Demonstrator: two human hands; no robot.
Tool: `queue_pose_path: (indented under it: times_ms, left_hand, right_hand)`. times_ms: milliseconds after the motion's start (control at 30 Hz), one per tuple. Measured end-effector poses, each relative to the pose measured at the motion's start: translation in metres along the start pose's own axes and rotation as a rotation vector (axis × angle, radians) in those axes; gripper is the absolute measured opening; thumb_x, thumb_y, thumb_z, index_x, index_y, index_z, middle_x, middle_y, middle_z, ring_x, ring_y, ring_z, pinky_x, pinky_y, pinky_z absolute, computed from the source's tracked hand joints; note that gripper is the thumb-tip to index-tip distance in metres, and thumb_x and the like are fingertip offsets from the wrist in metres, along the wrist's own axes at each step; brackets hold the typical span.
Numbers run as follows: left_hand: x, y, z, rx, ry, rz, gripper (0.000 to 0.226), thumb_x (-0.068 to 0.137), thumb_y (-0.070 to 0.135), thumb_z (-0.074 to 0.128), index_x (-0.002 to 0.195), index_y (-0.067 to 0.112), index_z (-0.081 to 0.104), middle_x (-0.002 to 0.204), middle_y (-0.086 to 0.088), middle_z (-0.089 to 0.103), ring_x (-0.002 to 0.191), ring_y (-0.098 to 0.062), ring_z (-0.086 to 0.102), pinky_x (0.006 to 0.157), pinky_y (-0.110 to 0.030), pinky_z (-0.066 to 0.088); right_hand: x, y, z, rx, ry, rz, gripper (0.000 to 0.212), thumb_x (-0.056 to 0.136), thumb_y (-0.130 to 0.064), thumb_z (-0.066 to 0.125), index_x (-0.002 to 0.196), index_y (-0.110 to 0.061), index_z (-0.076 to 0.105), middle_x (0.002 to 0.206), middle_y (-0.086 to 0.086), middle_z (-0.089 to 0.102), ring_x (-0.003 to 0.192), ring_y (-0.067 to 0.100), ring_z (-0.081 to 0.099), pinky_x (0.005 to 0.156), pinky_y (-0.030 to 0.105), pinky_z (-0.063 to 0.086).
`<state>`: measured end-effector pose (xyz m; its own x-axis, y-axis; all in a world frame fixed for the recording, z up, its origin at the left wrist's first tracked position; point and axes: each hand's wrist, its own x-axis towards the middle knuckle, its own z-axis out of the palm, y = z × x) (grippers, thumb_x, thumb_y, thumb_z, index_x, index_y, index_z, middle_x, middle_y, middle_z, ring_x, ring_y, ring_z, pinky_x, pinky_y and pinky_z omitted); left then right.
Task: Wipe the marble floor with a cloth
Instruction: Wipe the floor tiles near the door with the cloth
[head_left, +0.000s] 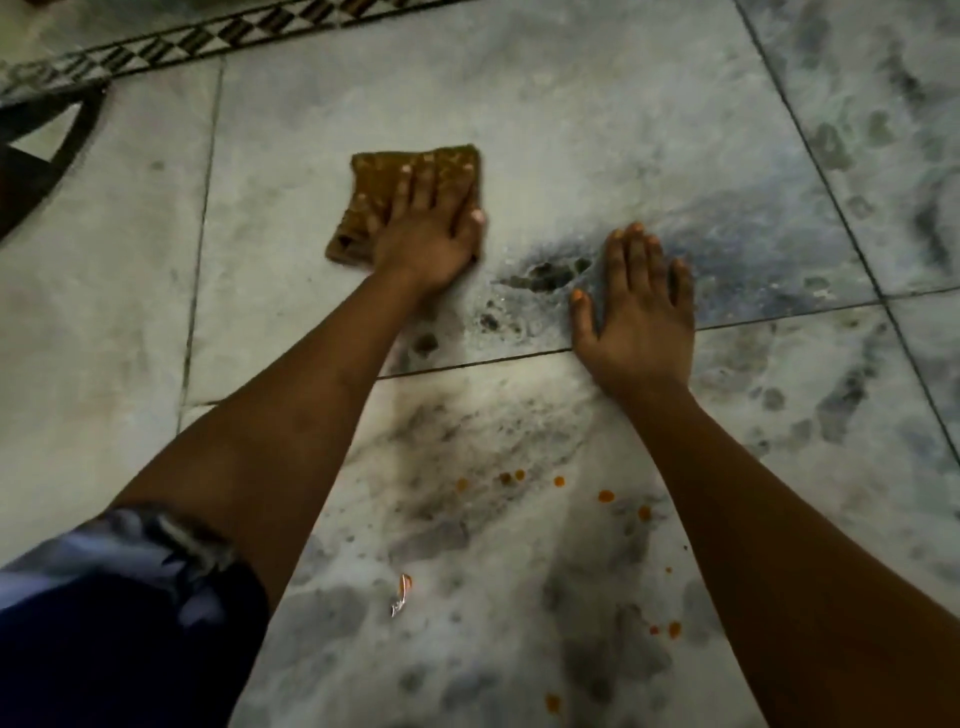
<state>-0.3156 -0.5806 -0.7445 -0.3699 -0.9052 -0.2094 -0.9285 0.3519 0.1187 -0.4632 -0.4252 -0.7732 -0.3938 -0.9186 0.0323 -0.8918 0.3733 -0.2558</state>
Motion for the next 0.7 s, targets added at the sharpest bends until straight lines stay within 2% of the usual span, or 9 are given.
queue_pose_path:
  times_ms: [100,200,233,300,400,467,567,700]
  left_hand:
    - [-0.045,0.022,0.015,0.067,0.017,0.206,0.051,0.098,0.049,0.018,0.147,0.041,0.007,0.159,0.005,-0.001,0.146,-0.017,-0.003,0.113,-0.053,-0.002]
    - [-0.105,-0.014,0.021,0.092,0.035,0.416,0.053,0.093,0.053,0.011,0.145,0.045,0.007,0.158,0.007,0.008,0.145,-0.017,0.008,0.112,-0.050,0.004]
    - [-0.117,-0.034,0.021,0.101,0.037,0.431,0.053,0.091,0.054,0.012,0.144,0.045,0.009,0.157,0.006,0.014,0.145,-0.020,0.012,0.110,-0.052,0.008]
    - [-0.120,-0.072,0.017,0.126,0.046,0.290,0.057,0.087,0.059,0.016,0.142,0.045,0.012,0.157,-0.001,0.018,0.144,-0.029,0.014,0.108,-0.059,0.009]
    - [-0.079,-0.094,0.003,0.052,0.046,-0.032,0.063,0.084,0.067,0.021,0.143,0.048,0.012,0.159,-0.008,-0.004,0.144,-0.033,-0.008,0.109,-0.061,-0.002]
    - [-0.036,-0.081,-0.007,-0.012,0.017,-0.156,0.063,0.087,0.068,0.028,0.145,0.048,0.009,0.157,-0.010,-0.015,0.143,-0.034,-0.016,0.110,-0.062,-0.005]
    - [0.007,-0.041,-0.013,-0.039,-0.032,-0.146,0.066,0.089,0.067,0.028,0.146,0.045,0.003,0.157,-0.012,-0.013,0.143,-0.035,-0.015,0.110,-0.061,-0.004]
    - [-0.023,0.014,0.002,0.073,-0.027,0.069,0.064,0.089,0.065,0.029,0.146,0.045,0.007,0.158,-0.010,-0.006,0.144,-0.032,-0.008,0.111,-0.057,-0.002]
  right_hand:
    - [0.001,-0.001,-0.001,-0.005,-0.020,-0.002,0.073,0.089,-0.050,0.017,0.150,-0.010,0.012,0.158,0.009,0.008,0.146,0.022,0.006,0.117,0.040,0.001]
    - [0.000,-0.001,-0.002,-0.004,-0.030,-0.001,0.073,0.089,-0.051,0.015,0.150,-0.010,0.010,0.158,0.009,0.006,0.146,0.021,0.004,0.118,0.041,0.000]
    - [0.000,-0.001,-0.002,-0.008,-0.037,0.000,0.074,0.089,-0.051,0.014,0.150,-0.011,0.008,0.158,0.008,0.004,0.146,0.021,0.003,0.118,0.040,0.000]
    - [0.000,-0.001,-0.002,-0.008,-0.044,0.002,0.074,0.089,-0.051,0.013,0.150,-0.011,0.006,0.158,0.008,0.002,0.146,0.021,0.001,0.118,0.040,-0.001]
    - [0.000,-0.001,-0.001,-0.009,-0.040,0.001,0.073,0.089,-0.052,0.014,0.150,-0.011,0.005,0.158,0.008,0.002,0.146,0.021,0.001,0.117,0.039,-0.003]
    - [0.001,-0.001,0.000,-0.019,-0.040,0.001,0.073,0.090,-0.052,0.014,0.150,-0.012,0.005,0.158,0.008,0.001,0.146,0.020,0.000,0.117,0.039,-0.003]
    - [0.001,-0.003,-0.001,-0.020,-0.043,-0.010,0.073,0.089,-0.051,0.015,0.150,-0.012,0.007,0.158,0.008,0.002,0.146,0.021,0.001,0.117,0.039,-0.003]
    - [0.001,-0.005,-0.002,-0.004,-0.035,-0.007,0.073,0.089,-0.051,0.017,0.150,-0.011,0.012,0.158,0.009,0.008,0.146,0.023,0.005,0.117,0.040,0.001]
